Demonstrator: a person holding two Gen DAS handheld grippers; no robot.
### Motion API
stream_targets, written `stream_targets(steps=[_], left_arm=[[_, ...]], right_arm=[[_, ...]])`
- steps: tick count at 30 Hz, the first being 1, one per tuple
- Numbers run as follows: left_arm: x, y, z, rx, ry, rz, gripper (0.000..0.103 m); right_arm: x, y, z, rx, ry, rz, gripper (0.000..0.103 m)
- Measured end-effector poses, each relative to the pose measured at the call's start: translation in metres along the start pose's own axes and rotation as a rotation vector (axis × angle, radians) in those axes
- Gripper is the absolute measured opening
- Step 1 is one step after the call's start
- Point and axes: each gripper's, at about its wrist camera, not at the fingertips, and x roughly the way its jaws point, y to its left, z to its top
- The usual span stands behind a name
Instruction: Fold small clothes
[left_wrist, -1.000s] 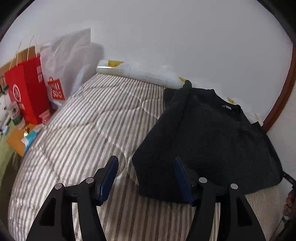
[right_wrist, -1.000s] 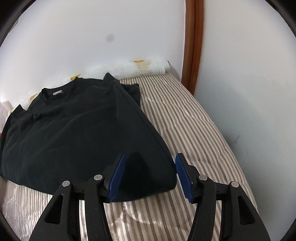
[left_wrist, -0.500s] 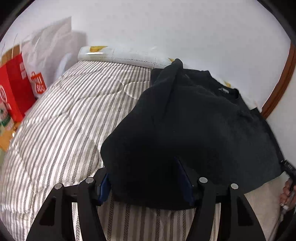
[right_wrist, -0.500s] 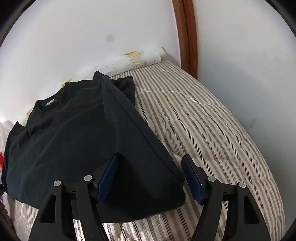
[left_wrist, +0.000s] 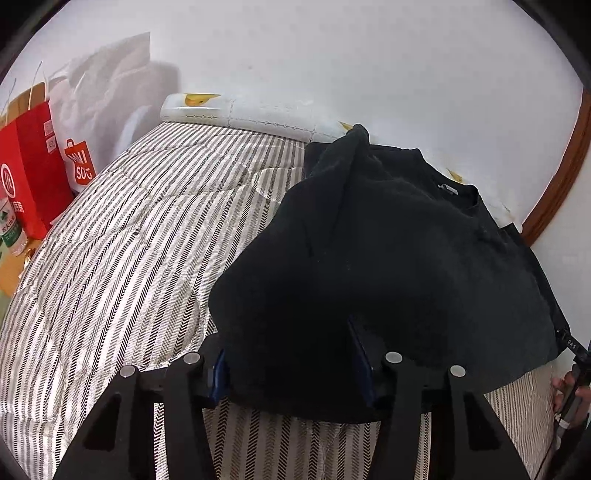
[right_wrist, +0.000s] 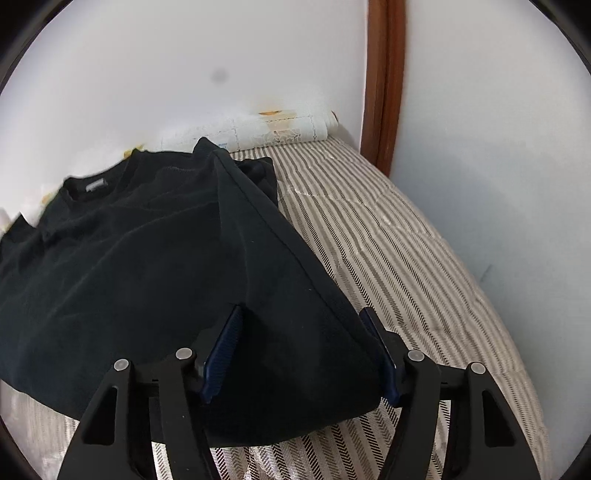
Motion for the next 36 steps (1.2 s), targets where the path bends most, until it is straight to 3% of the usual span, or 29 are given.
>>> stream_targets(steps=[9,24,27,30,32,36], left_arm=[[-0.001,-0.003,-0.001,0.023,-0.006,0.027,0.045],[-0.002,-0.006,-0.003,0.034,-0.005,0.044,0.045],[-0.003,-0.007,-0.003,0.040,-0.013,0.047,0.042],[-0.007,-0.006,-0.004,0.032,-0.029,0.032,0.026],[-0.008,-0.005,-0.004,0.031,-0.032,0.023,0.018],[-0.011,-0.003,-0.005,0.024,-0.040,0.017,0.015]], right_arm=[[-0.001,0.008,-0.001,-0.047,-0.007,-0.045,0.060],[-0.002,0.003,-0.003,-0.029,-0.005,-0.023,0.059],[-0.004,0.003,-0.004,-0.027,-0.012,-0.007,0.054],[-0.007,0.003,-0.004,-0.025,-0.019,0.009,0.044],[-0.008,0.003,-0.004,-0.028,-0.021,0.041,0.032],[-0.010,0.002,-0.004,-0.021,-0.032,0.056,0.020]])
